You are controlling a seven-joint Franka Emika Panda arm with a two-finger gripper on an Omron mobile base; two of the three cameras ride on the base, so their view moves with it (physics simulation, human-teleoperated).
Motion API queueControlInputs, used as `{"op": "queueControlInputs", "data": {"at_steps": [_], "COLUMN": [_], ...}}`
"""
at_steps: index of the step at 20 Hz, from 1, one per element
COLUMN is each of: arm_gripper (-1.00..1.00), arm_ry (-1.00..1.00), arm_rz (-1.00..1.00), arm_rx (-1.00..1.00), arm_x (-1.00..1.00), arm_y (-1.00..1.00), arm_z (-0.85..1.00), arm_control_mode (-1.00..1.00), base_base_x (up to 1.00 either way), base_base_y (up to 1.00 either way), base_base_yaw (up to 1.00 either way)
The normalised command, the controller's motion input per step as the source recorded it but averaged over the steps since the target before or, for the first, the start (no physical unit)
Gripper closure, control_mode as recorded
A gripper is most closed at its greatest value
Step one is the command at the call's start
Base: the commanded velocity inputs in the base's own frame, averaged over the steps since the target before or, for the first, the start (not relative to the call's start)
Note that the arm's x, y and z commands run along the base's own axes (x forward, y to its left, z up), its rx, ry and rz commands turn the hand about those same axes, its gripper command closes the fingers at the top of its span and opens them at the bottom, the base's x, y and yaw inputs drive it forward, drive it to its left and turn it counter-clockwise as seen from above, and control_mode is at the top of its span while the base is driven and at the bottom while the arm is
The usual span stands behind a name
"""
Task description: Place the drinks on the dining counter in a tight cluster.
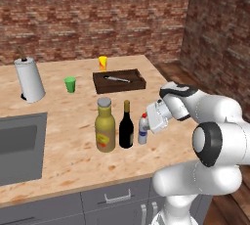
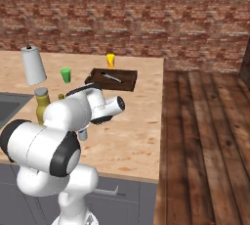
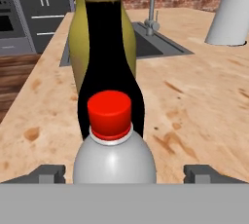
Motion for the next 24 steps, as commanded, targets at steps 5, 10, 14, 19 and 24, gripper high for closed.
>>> {"op": "queueControlInputs", "data": {"at_steps": [5,10,14,19,24], "arm_gripper": [-1.00,-1.00,-1.00,-1.00,-1.00], "arm_ry": [0.00,0.00,0.00,0.12,0.15], "arm_rz": [0.00,-0.03,-0.06,-0.19,-0.29], "arm_rx": [0.00,0.00,0.00,-0.06,-0.09], "arm_x": [0.00,0.00,0.00,-0.07,-0.30], "arm_y": [-0.09,-0.36,-0.33,-0.04,0.00], "arm_z": [0.00,0.05,0.20,0.45,0.61], "arm_control_mode": [-1.00,-1.00,-1.00,-1.00,-1.00], "base_base_x": [0.00,0.00,0.00,0.00,0.00], "base_base_y": [0.00,0.00,0.00,0.00,0.00], "base_base_yaw": [0.00,0.00,0.00,0.00,0.00]}}
